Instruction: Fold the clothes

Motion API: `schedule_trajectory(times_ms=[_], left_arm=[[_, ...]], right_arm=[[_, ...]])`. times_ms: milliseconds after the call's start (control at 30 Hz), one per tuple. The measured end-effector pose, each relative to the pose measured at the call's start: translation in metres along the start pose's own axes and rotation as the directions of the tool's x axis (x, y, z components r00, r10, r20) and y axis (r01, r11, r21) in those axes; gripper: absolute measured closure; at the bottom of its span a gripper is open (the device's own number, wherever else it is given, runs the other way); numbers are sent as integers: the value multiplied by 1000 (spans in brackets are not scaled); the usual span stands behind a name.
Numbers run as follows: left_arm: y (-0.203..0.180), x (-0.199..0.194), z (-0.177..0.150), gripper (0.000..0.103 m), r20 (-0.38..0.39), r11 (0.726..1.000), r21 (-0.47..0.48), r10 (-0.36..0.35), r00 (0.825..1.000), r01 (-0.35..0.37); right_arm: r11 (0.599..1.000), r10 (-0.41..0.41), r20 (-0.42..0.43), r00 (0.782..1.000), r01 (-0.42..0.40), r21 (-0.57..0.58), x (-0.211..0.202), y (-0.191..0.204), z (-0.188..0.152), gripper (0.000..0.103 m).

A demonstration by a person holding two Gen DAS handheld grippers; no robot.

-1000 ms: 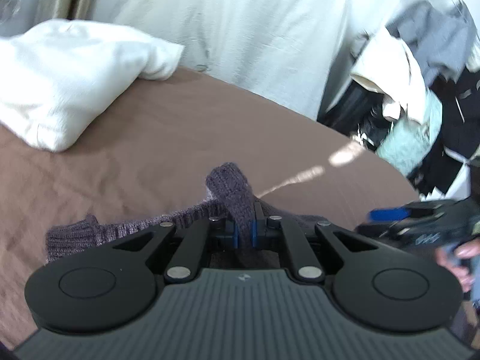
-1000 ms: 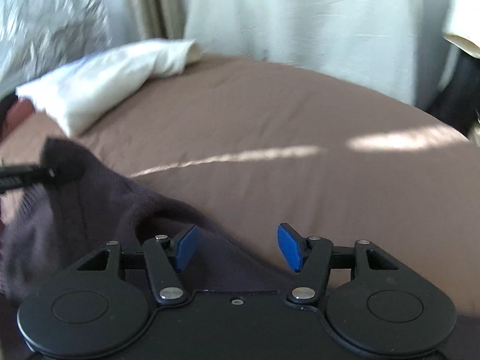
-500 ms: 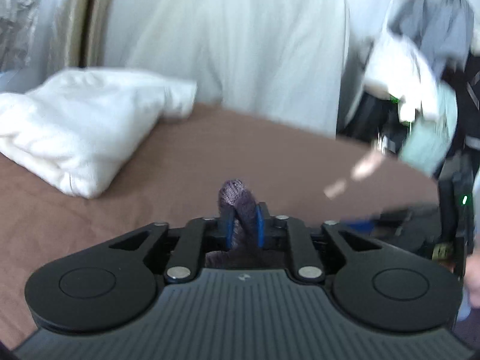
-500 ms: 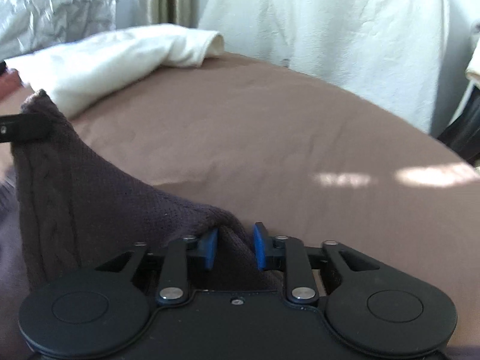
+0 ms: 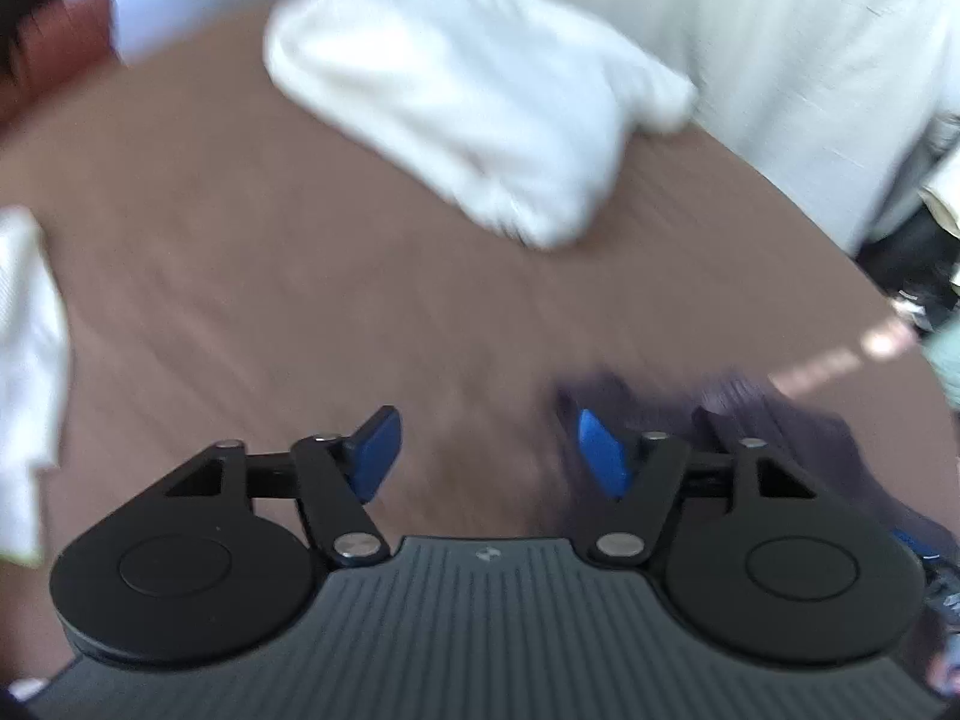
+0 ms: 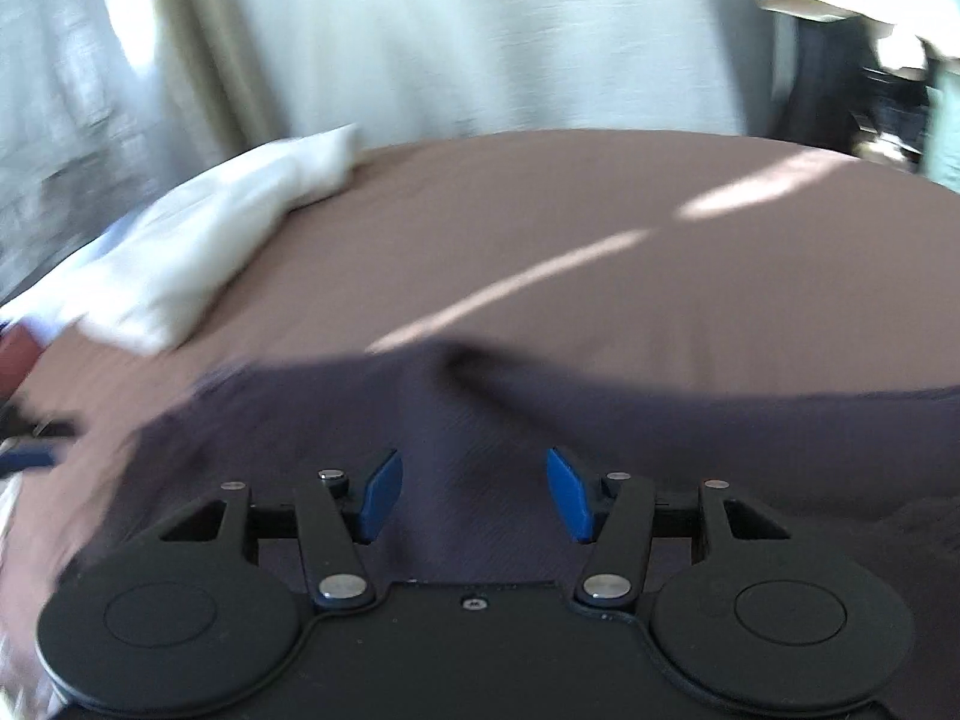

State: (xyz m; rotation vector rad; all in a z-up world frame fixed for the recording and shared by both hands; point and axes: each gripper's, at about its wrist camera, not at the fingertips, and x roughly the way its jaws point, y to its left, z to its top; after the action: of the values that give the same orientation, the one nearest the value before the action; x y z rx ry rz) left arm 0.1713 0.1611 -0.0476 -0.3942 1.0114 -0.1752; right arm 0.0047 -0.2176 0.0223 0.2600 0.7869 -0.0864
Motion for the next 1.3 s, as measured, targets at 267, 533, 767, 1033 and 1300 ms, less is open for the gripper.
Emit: schedule_trajectory(times_ms=[267, 533, 767, 1033, 1300], left_arm=[[-11, 7, -45, 33, -135, 996, 42, -70, 988, 76], [-44, 33, -77, 50, -234, 975, 63, -191, 953, 211], [-55, 33, -74, 82, -218, 953, 115, -253, 943, 282], [-60, 27, -62, 82, -211, 878, 41, -459, 863, 477], [-65, 23, -60, 82, -202, 831, 78, -528, 825, 551]], right_arm=[[951, 231, -59, 971, -239, -195, -30, 57, -56, 43], [928, 240, -125, 963, -265, -264, -37, 87, -74, 43], [924, 274, -132, 953, -299, -237, -47, 90, -86, 43], [899, 263, -119, 958, -287, -329, -56, 113, -87, 41], [888, 240, -109, 965, -263, -376, -28, 141, -71, 29]])
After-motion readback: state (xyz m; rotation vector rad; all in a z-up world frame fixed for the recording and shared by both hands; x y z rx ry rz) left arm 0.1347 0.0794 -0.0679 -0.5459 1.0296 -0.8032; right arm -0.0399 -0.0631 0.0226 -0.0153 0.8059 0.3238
